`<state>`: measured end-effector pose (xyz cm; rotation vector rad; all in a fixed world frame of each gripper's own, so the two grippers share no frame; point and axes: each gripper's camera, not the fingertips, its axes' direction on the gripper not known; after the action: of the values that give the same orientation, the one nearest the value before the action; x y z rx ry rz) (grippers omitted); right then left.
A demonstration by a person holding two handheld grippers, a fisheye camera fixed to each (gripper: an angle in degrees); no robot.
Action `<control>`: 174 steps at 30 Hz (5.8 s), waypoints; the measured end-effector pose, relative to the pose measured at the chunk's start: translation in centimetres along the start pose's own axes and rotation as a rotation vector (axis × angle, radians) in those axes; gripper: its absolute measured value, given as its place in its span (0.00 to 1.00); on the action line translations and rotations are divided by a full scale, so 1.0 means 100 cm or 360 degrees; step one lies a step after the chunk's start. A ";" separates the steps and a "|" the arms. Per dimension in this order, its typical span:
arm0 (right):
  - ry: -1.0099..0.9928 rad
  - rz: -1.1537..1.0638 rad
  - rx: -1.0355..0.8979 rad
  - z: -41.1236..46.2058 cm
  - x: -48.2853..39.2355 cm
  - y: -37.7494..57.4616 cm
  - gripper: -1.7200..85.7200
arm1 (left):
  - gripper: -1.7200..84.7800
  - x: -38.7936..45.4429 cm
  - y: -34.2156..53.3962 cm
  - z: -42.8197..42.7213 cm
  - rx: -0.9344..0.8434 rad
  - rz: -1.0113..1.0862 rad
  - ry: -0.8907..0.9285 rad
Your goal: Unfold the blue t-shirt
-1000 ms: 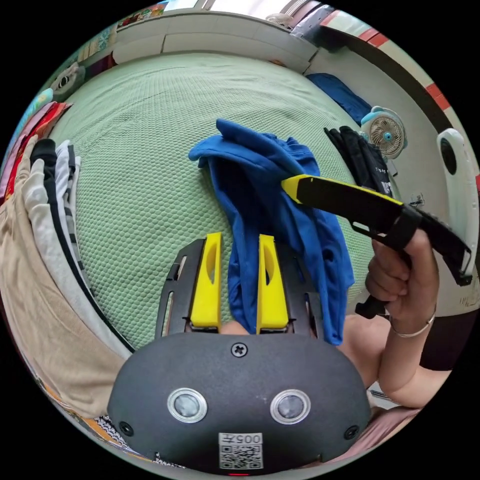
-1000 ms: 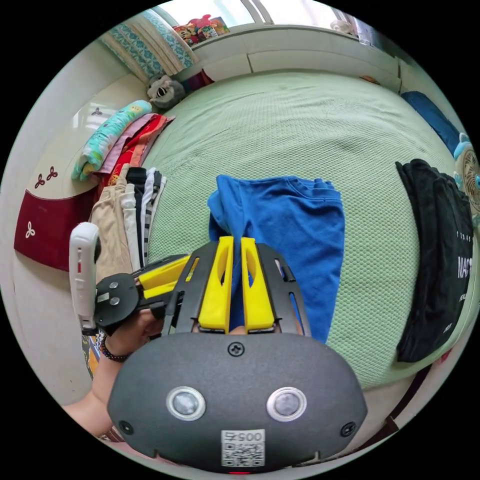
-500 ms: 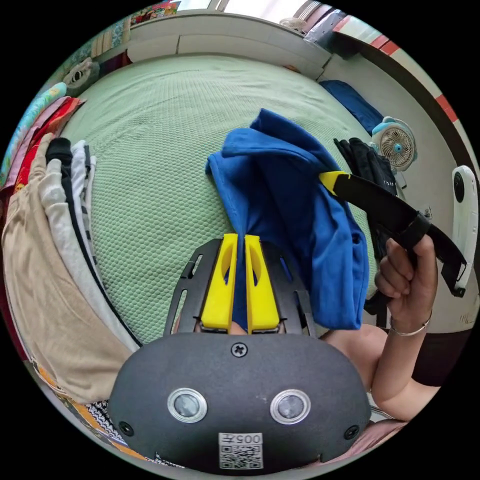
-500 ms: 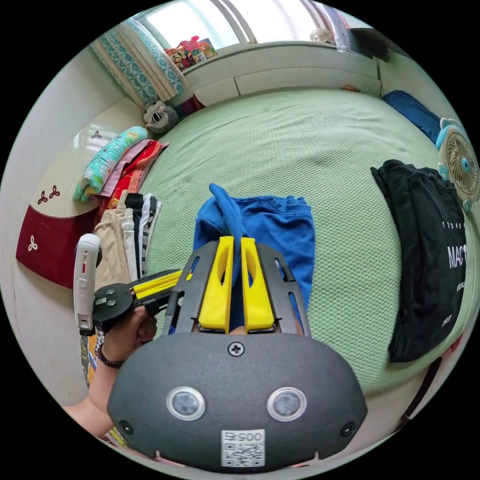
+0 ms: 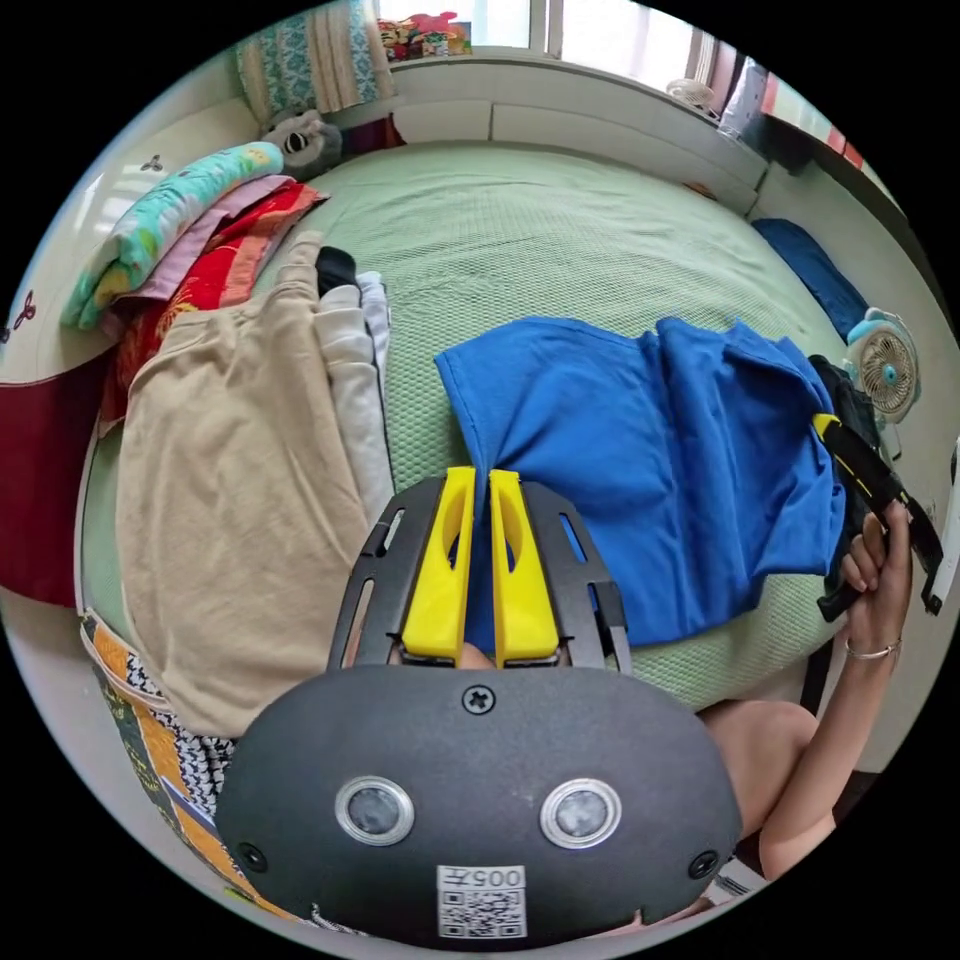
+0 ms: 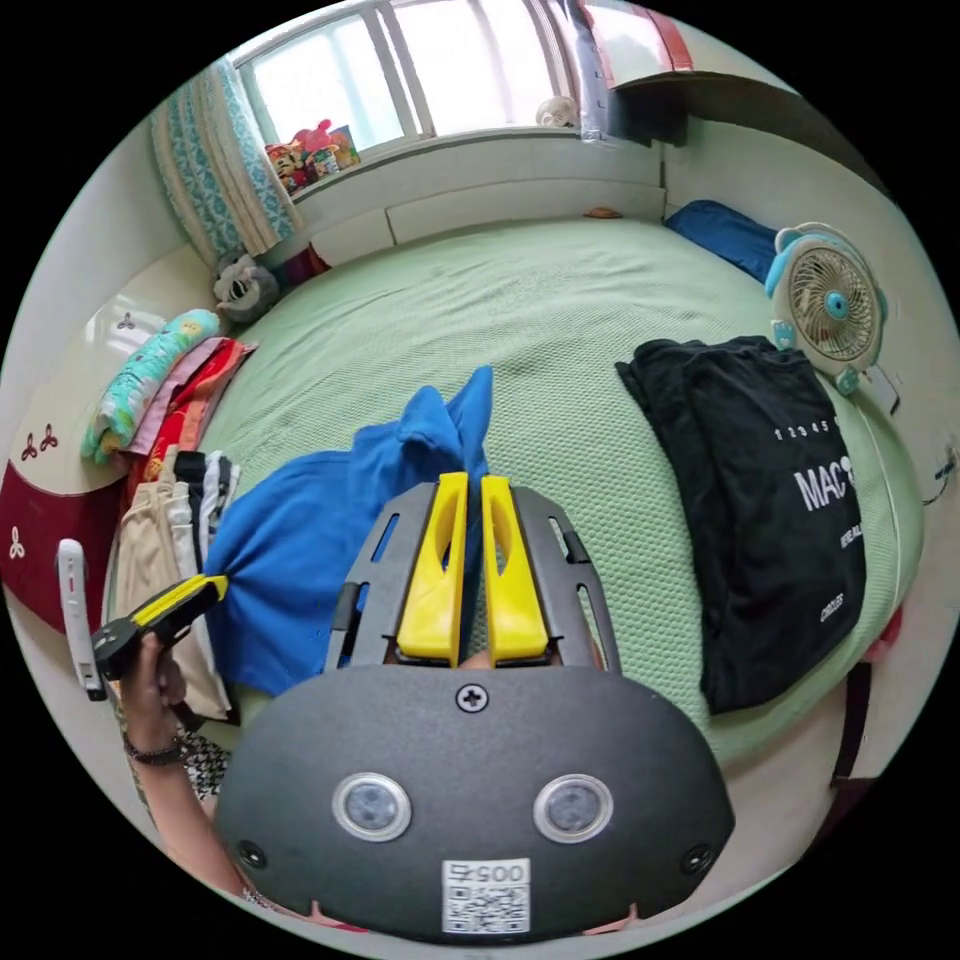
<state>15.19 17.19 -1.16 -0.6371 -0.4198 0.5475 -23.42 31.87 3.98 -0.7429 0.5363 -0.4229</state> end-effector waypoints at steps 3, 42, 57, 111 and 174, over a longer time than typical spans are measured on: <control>0.0086 0.0076 -0.0025 0.005 0.008 0.001 0.01 | 0.07 -0.005 0.001 -0.002 -0.0008 -0.0031 0.0049; 0.0199 -0.0164 -0.0156 0.036 -0.061 -0.003 0.14 | 0.12 -0.039 0.007 -0.050 0.0072 0.0029 0.0187; 0.0266 -0.0203 -0.0210 0.048 -0.080 0.000 0.15 | 0.13 -0.040 0.000 -0.054 0.0160 -0.0111 0.0148; 0.0366 -0.0320 0.0006 0.035 -0.081 0.025 0.16 | 0.17 0.001 0.076 -0.071 -0.0139 0.0367 0.0284; -0.0303 -0.0070 -0.0113 -0.204 0.236 0.310 0.04 | 0.05 -0.055 0.428 -0.209 -0.0143 0.0162 0.0117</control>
<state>33.50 43.15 -31.63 -0.6447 -0.6336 0.5551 -32.83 52.40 -38.30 -0.7848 0.6625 -0.3339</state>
